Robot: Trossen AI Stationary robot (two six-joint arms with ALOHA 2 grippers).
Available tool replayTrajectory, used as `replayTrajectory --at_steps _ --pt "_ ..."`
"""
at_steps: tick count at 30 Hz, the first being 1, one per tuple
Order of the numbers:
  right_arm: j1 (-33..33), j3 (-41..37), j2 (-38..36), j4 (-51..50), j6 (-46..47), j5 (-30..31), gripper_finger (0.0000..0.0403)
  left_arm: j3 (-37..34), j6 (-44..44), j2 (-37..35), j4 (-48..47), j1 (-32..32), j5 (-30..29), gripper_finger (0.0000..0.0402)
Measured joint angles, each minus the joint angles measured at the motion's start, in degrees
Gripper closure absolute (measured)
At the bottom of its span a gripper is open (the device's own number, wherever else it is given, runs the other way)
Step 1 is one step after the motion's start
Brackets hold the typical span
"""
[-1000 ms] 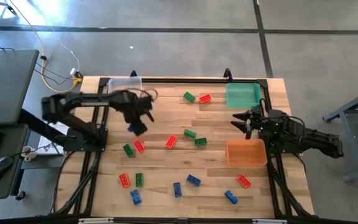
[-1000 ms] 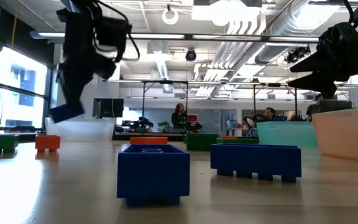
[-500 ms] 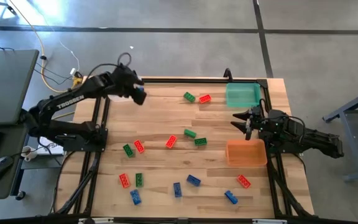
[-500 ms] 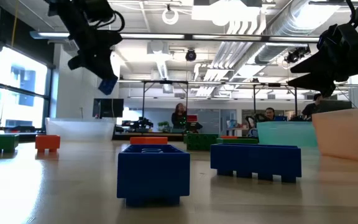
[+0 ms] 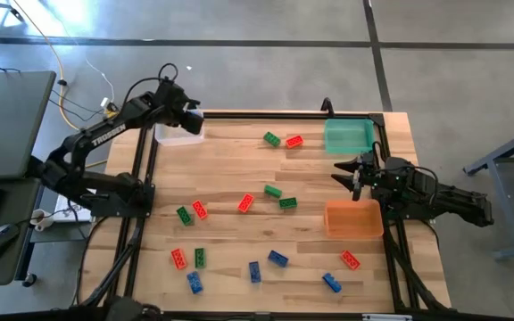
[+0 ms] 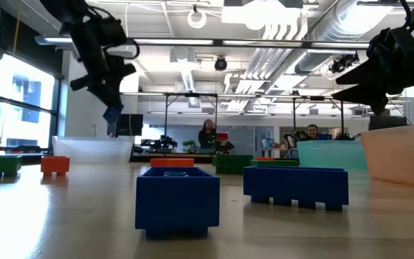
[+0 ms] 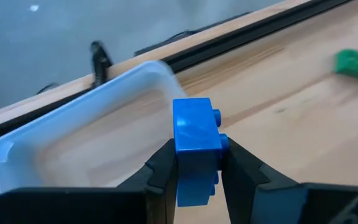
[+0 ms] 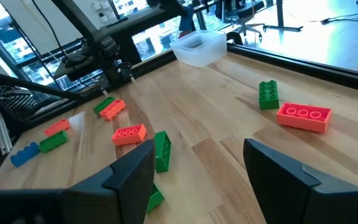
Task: Sort & place blocks by color
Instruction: Put the blue game piece into the transparent bin
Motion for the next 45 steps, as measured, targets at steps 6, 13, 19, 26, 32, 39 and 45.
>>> replayTrajectory --at_steps 6,13,19,26,32,39,45 --pt "0.00 0.00 0.00 0.01 0.08 -0.03 0.0171 -0.02 -1.42 5.90 -0.01 2.65 -0.57 0.0331" --pt "-0.01 -0.03 0.00 0.35 8.56 -0.73 0.0171 0.09 -3.07 9.72 1.97 3.14 -1.22 0.0331" --pt "-0.01 -0.05 0.00 0.57 20.36 -0.67 0.0171 0.11 -3.57 12.30 2.04 3.25 -1.57 0.0331" --pt "-0.01 -0.06 0.00 0.71 21.81 2.65 0.0171 0.16 -4.52 14.71 2.11 3.23 -1.63 0.0327" --pt "-0.01 -0.06 0.00 0.82 22.13 4.31 0.0171 0.17 -4.54 15.96 2.07 3.23 -1.68 0.0326" --pt "-0.01 -0.05 0.00 0.87 24.84 3.18 0.0171 0.17 -4.54 15.94 2.01 3.23 -1.63 0.0311" --pt "-0.01 -0.05 0.00 4.30 27.15 0.51 0.0171 0.17 -3.06 15.94 0.74 3.23 -0.37 0.0261"
